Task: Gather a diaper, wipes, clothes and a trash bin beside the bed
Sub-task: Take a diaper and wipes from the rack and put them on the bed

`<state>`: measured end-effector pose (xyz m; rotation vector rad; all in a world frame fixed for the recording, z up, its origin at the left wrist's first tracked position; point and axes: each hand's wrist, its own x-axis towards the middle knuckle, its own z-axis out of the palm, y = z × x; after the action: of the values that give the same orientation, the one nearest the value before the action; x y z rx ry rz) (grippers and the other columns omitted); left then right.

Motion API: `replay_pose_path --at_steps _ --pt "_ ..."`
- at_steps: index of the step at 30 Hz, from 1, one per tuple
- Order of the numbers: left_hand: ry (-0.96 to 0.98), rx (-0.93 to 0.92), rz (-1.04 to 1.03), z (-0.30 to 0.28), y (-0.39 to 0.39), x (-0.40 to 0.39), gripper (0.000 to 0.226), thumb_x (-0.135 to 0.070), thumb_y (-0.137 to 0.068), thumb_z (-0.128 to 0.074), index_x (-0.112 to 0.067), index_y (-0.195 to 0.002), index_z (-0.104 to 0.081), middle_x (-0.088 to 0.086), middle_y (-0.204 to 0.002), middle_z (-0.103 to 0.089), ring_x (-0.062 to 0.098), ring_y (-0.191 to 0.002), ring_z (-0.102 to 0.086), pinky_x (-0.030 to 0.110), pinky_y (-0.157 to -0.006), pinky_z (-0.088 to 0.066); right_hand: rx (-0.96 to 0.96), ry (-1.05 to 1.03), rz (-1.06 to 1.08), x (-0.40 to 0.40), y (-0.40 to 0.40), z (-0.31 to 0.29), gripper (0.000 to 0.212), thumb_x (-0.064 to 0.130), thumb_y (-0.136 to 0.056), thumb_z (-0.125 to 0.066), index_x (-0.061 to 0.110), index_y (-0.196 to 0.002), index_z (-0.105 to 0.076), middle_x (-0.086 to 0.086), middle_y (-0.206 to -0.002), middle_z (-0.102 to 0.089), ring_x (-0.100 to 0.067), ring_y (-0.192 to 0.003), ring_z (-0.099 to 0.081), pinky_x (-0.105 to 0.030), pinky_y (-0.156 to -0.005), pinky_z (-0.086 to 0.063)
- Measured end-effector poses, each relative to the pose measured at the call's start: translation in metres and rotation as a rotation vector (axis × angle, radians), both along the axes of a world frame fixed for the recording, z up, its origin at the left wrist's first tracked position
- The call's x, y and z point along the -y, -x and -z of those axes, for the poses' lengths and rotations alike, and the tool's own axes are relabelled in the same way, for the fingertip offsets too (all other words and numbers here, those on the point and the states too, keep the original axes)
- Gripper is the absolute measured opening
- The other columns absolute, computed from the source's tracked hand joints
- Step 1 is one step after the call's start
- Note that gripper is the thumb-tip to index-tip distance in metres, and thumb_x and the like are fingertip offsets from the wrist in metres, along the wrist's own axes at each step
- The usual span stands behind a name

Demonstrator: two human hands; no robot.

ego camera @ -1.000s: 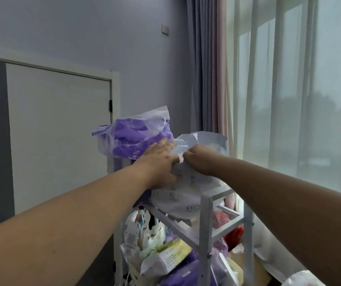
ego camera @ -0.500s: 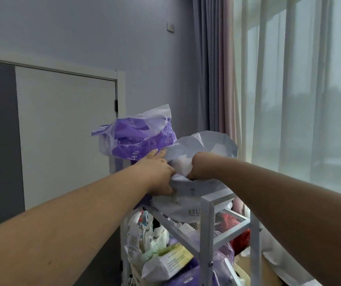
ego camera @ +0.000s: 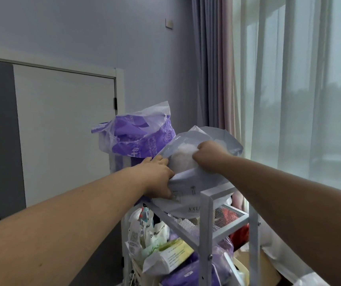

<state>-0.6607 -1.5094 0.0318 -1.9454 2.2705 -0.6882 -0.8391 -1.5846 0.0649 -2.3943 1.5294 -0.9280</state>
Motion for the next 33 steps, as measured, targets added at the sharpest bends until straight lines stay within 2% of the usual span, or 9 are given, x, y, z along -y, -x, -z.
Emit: replay_pose_path --at_steps 3,8,11,16,18,21,27,31,33 --pt "-0.059 -0.176 -0.025 -0.001 0.001 -0.001 0.066 -0.073 -0.075 -0.056 -0.035 -0.128 -0.061 0.001 -0.128 -0.047 0.026 -0.123 -0.037 0.045 -0.106 -0.033 0.139 -0.02 -0.038 -0.008 -0.001 -0.006 0.013 0.015 -0.086 -0.052 0.012 -0.078 -0.061 -0.006 -0.082 -0.059 -0.027 -0.082 -0.055 -0.029 -0.061 -0.035" --pt "-0.044 -0.992 0.038 -0.006 0.001 0.001 0.059 -0.073 -0.085 -0.052 -0.026 -0.12 -0.062 0.003 -0.121 -0.06 0.019 -0.104 -0.06 0.038 -0.09 -0.052 0.369 -0.121 -0.106 -0.023 -0.001 -0.018 0.016 0.011 -0.084 -0.051 0.007 -0.088 -0.066 -0.006 -0.078 -0.056 -0.026 -0.077 -0.051 -0.029 -0.06 -0.038" --pt "0.085 -1.096 0.02 -0.008 0.001 0.005 0.047 -0.057 -0.094 -0.053 -0.024 -0.126 -0.047 0.002 -0.122 -0.057 0.018 -0.099 -0.058 0.035 -0.079 -0.049 0.381 -0.179 -0.128 -0.033 0.0 -0.025 0.023 0.009 -0.079 -0.053 0.003 -0.095 -0.068 -0.013 -0.089 -0.061 -0.028 -0.078 -0.054 -0.032 -0.068 -0.043" --pt "0.068 -1.094 0.136 -0.008 0.008 0.003 0.098 -0.039 -0.08 -0.075 -0.028 -0.153 -0.012 -0.003 -0.124 -0.042 0.009 -0.1 -0.051 0.025 -0.081 -0.042 0.434 -0.31 -0.217 -0.049 0.007 -0.035 0.022 0.017 -0.068 -0.063 0.009 -0.088 -0.068 -0.012 -0.084 -0.062 -0.031 -0.074 -0.058 -0.034 -0.061 -0.046" --pt "0.112 -0.981 0.252 -0.008 0.014 0.005 0.092 -0.026 -0.08 -0.08 -0.023 -0.151 -0.021 -0.007 -0.122 -0.04 0.003 -0.096 -0.048 0.009 -0.075 -0.039 0.443 -0.277 -0.304 -0.05 0.008 -0.04 0.015 0.012 -0.077 -0.064 0.01 -0.089 -0.071 -0.014 -0.086 -0.065 -0.034 -0.079 -0.063 -0.04 -0.066 -0.054" --pt "0.138 -1.076 0.298 -0.011 0.021 0.007 0.06 -0.012 -0.082 -0.078 -0.022 -0.133 -0.047 -0.01 -0.109 -0.056 0.006 -0.093 -0.056 0.003 -0.062 -0.043 0.463 -0.198 -0.423 -0.052 0.009 -0.044 0.011 0.012 -0.086 -0.067 0.016 -0.094 -0.074 -0.012 -0.091 -0.072 -0.033 -0.091 -0.07 -0.049 -0.087 -0.059" --pt "0.132 -1.294 0.222 -0.015 0.019 -0.001 0.033 -0.032 -0.087 -0.074 -0.024 -0.117 -0.064 -0.001 -0.102 -0.069 0.019 -0.091 -0.065 0.031 -0.073 -0.053 0.63 0.034 -0.286 -0.04 0.018 -0.037 0.026 0.04 -0.083 -0.075 0.017 -0.094 -0.07 -0.003 -0.09 -0.072 -0.02 -0.083 -0.069 -0.041 -0.08 -0.058" --pt "0.137 -1.572 0.252 -0.023 0.018 -0.008 0.027 -0.028 -0.093 -0.064 -0.014 -0.117 -0.066 0.01 -0.107 -0.073 0.031 -0.098 -0.07 0.046 -0.09 -0.056 0.446 -0.098 -0.316 -0.034 0.027 -0.024 0.052 0.055 -0.073 -0.081 0.018 -0.105 -0.066 -0.006 -0.101 -0.072 -0.023 -0.091 -0.07 -0.043 -0.084 -0.059" --pt "0.161 -1.635 0.267 -0.027 0.017 -0.012 0.03 -0.026 -0.093 -0.061 -0.005 -0.114 -0.068 0.02 -0.109 -0.072 0.039 -0.101 -0.068 0.054 -0.096 -0.052 0.303 -0.175 -0.277 -0.035 0.029 -0.017 0.052 0.052 -0.07 -0.085 0.02 -0.107 -0.067 -0.004 -0.099 -0.073 -0.02 -0.083 -0.069 -0.034 -0.07 -0.057"
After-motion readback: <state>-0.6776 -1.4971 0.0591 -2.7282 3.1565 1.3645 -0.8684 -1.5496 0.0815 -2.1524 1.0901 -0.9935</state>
